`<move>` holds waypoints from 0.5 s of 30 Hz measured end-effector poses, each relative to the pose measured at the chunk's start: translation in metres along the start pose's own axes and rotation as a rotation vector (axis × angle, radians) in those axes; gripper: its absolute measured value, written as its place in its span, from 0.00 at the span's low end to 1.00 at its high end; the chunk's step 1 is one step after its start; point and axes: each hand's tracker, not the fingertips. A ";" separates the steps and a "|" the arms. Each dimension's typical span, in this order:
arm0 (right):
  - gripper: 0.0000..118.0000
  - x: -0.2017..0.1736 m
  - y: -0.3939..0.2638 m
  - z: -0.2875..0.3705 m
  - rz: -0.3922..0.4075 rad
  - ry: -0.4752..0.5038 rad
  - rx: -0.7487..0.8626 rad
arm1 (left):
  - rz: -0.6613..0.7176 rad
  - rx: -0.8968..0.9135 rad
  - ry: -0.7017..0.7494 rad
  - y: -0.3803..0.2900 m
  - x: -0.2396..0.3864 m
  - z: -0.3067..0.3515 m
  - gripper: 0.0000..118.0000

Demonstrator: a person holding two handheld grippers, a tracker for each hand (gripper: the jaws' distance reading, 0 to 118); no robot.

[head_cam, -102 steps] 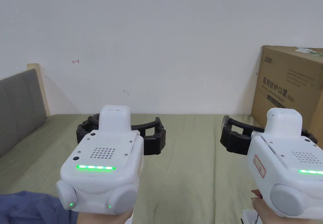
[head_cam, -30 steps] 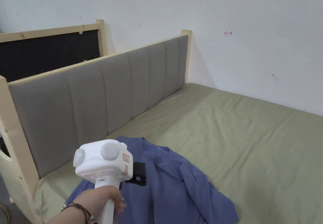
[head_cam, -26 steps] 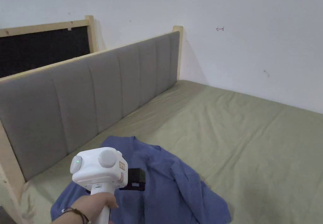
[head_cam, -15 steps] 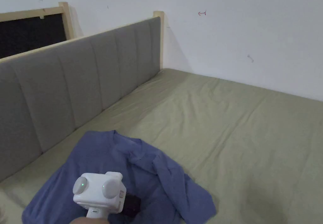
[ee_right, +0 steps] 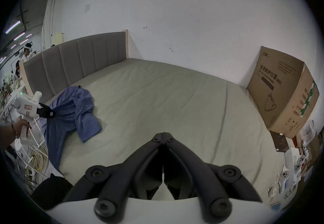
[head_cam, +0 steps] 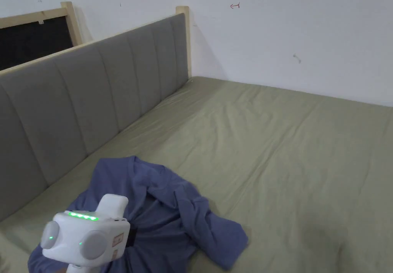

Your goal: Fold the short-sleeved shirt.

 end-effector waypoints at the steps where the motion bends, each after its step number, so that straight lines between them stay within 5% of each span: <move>1: 0.00 0.002 0.000 0.004 0.000 0.001 0.004 | -0.022 0.036 0.005 0.005 -0.001 0.015 0.01; 8: 0.00 0.014 0.006 0.046 -0.037 -0.028 0.102 | -0.107 0.332 -0.033 0.071 0.022 0.142 0.01; 15: 0.00 0.042 0.007 0.100 -0.127 -0.066 0.196 | -0.302 0.662 -0.213 0.140 0.141 0.274 0.01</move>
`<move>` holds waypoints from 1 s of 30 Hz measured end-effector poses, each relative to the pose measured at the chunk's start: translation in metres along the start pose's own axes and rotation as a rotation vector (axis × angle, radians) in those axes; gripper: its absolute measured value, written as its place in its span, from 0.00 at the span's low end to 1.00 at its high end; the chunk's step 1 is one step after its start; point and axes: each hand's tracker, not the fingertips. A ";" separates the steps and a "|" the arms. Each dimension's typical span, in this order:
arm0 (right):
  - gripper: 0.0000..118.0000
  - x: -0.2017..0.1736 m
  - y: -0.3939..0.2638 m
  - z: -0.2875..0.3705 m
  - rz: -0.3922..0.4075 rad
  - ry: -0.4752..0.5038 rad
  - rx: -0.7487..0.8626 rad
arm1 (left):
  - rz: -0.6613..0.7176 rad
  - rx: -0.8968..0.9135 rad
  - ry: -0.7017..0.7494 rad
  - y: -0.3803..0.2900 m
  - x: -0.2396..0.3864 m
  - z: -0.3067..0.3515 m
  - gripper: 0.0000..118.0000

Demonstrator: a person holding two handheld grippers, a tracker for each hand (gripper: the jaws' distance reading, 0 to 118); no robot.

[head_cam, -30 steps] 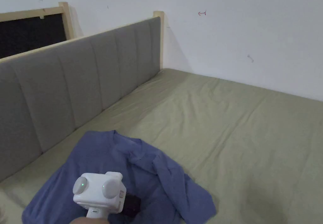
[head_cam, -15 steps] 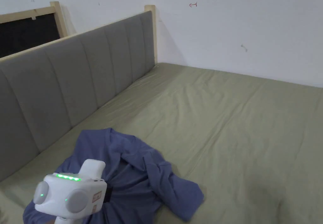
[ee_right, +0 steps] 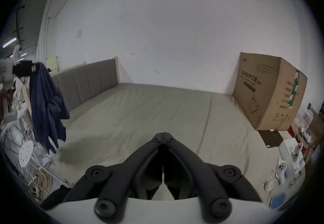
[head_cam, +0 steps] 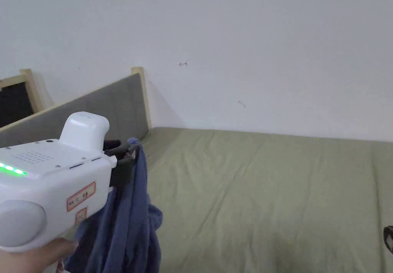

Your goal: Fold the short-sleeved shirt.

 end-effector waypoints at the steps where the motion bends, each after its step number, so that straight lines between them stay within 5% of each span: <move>1: 0.00 0.005 0.002 0.008 -0.004 -0.009 0.010 | -0.008 0.034 -0.040 0.018 0.016 0.001 0.01; 10: 0.00 0.073 0.010 0.065 -0.103 -0.107 0.081 | 0.011 -0.048 -0.375 0.065 0.135 -0.069 0.01; 20: 0.00 0.124 -0.033 0.059 -0.176 -0.169 -0.040 | 0.154 -0.729 -0.658 -0.067 0.320 -0.247 0.04; 21: 0.00 0.127 -0.038 0.056 -0.179 -0.170 -0.055 | 0.179 -0.792 -0.663 -0.082 0.332 -0.259 0.19; 23: 0.00 0.132 -0.047 0.051 -0.185 -0.176 -0.083 | 0.239 -0.906 -0.669 -0.111 0.349 -0.276 0.78; 24: 0.00 0.134 -0.051 0.049 -0.193 -0.177 -0.097 | 0.267 -0.968 -0.677 -0.124 0.355 -0.282 0.93; 30: 0.00 0.144 -0.061 0.048 -0.229 -0.176 -0.125 | 0.374 -0.902 -0.696 -0.114 0.324 -0.272 0.89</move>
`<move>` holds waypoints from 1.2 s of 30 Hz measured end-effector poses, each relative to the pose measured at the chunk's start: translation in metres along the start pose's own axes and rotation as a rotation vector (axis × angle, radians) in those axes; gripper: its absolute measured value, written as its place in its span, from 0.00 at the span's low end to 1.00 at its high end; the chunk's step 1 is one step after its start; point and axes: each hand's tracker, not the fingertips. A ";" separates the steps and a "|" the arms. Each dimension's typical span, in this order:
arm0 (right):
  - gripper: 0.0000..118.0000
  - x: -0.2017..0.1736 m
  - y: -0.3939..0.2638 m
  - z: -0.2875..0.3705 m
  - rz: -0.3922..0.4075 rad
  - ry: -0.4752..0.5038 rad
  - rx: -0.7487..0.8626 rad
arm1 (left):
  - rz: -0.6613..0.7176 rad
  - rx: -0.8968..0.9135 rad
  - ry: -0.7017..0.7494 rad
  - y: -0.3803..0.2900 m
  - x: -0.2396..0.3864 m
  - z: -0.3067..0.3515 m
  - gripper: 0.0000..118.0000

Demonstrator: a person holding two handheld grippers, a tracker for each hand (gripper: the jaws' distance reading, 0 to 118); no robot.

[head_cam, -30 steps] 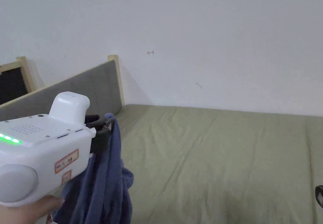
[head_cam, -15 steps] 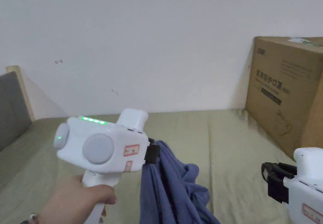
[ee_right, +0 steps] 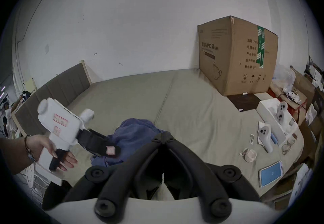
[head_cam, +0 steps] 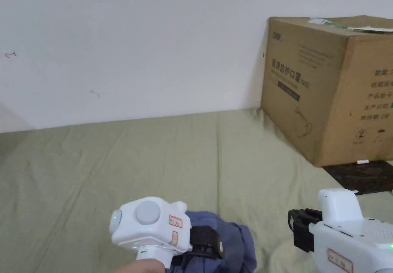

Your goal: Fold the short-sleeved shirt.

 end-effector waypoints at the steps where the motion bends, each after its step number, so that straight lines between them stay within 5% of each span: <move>1: 0.00 0.000 0.001 0.001 -0.003 -0.001 0.003 | -0.035 0.060 0.024 0.001 0.002 0.023 0.89; 5: 0.00 -0.004 0.007 0.008 -0.018 0.004 0.038 | -0.126 0.369 0.146 -0.020 0.011 0.108 0.84; 7: 0.00 -0.008 0.009 0.012 -0.017 0.008 0.068 | -0.158 0.520 0.178 -0.047 0.012 0.145 0.53; 9: 0.00 -0.013 0.011 0.016 -0.013 0.010 0.099 | -0.173 0.622 0.244 -0.076 0.011 0.167 0.04; 10: 0.00 -0.016 0.011 0.018 -0.012 0.013 0.112 | -0.173 0.656 0.287 -0.090 0.009 0.175 0.02; 13: 0.00 -0.022 0.012 0.021 -0.014 0.018 0.131 | -0.143 0.680 0.262 -0.125 -0.002 0.184 0.00; 20: 0.00 -0.026 0.008 0.016 -0.013 0.030 0.098 | 0.090 0.257 0.227 -0.166 -0.041 0.099 0.04; 22: 0.00 -0.026 0.005 0.014 -0.013 0.032 0.087 | 0.097 0.226 0.261 -0.172 -0.045 0.067 0.78; 23: 0.00 -0.025 0.004 0.013 -0.013 0.033 0.078 | 0.108 0.187 0.282 -0.175 -0.049 0.050 0.92; 29: 0.00 -0.014 -0.005 0.002 -0.007 0.014 0.028 | 0.135 0.046 0.242 -0.179 -0.049 -0.025 0.91; 33: 0.00 -0.002 -0.010 -0.023 0.006 -0.020 -0.029 | -0.026 0.051 0.337 -0.179 -0.032 -0.037 0.90; 35: 0.00 0.007 -0.011 -0.045 -0.007 -0.001 -0.087 | -0.083 0.095 0.408 -0.182 -0.030 -0.025 0.61; 36: 0.00 0.011 -0.011 -0.058 -0.021 0.025 -0.117 | -0.092 0.115 0.416 -0.183 -0.033 -0.016 0.28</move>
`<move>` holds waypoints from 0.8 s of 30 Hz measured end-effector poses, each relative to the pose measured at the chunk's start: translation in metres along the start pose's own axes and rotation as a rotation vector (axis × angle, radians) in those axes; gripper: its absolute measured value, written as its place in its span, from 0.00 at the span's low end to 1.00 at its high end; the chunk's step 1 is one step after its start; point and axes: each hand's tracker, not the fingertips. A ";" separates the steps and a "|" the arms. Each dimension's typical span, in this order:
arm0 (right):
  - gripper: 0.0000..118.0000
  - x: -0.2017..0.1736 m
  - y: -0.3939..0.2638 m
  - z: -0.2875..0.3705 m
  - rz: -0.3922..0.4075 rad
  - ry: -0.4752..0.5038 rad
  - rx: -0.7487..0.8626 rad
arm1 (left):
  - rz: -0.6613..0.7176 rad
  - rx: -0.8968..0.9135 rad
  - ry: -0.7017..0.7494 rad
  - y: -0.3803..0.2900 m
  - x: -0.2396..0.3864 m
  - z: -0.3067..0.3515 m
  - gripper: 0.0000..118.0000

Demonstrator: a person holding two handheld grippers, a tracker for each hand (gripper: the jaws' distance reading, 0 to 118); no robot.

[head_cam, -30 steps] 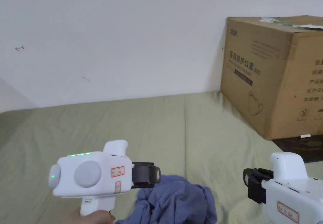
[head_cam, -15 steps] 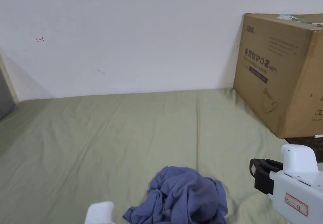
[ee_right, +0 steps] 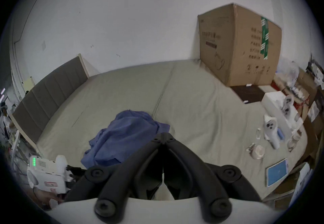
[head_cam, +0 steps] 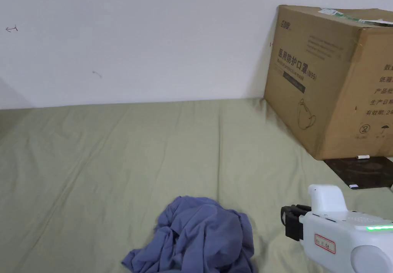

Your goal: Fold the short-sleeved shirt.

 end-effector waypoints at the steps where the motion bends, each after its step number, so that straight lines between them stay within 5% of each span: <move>1: 0.00 0.005 0.003 -0.015 -0.016 0.027 -0.039 | 0.025 0.019 -0.038 -0.002 -0.013 0.009 0.04; 4: 0.01 0.013 0.013 -0.064 -0.066 0.037 -0.145 | 0.191 0.060 -0.170 -0.005 -0.043 0.037 0.04; 5: 0.20 0.015 0.018 -0.084 -0.078 0.028 -0.187 | 0.194 0.090 -0.116 -0.006 -0.054 0.049 0.04; 6: 0.64 0.017 0.023 -0.103 -0.103 0.030 -0.227 | 0.188 0.113 -0.076 -0.007 -0.057 0.057 0.04; 7: 0.79 0.019 0.026 -0.125 -0.125 0.055 -0.279 | 0.190 0.129 -0.069 -0.007 -0.061 0.064 0.04; 11: 0.79 0.034 0.030 -0.200 -0.230 0.090 -0.413 | 0.209 0.131 -0.079 -0.002 -0.075 0.077 0.04; 13: 0.70 0.038 0.027 -0.227 -0.261 0.062 -0.482 | 0.216 0.131 -0.084 0.000 -0.079 0.079 0.04; 17: 0.07 0.040 0.019 -0.240 -0.179 0.054 -0.546 | 0.249 0.132 -0.083 0.001 -0.088 0.076 0.04; 19: 0.02 0.038 0.022 -0.218 -0.129 0.055 -0.465 | 0.267 0.130 -0.094 0.001 -0.095 0.077 0.04; 24: 0.02 0.052 0.044 -0.136 -0.189 0.132 -0.314 | 0.346 0.353 -0.144 0.014 -0.117 0.129 0.04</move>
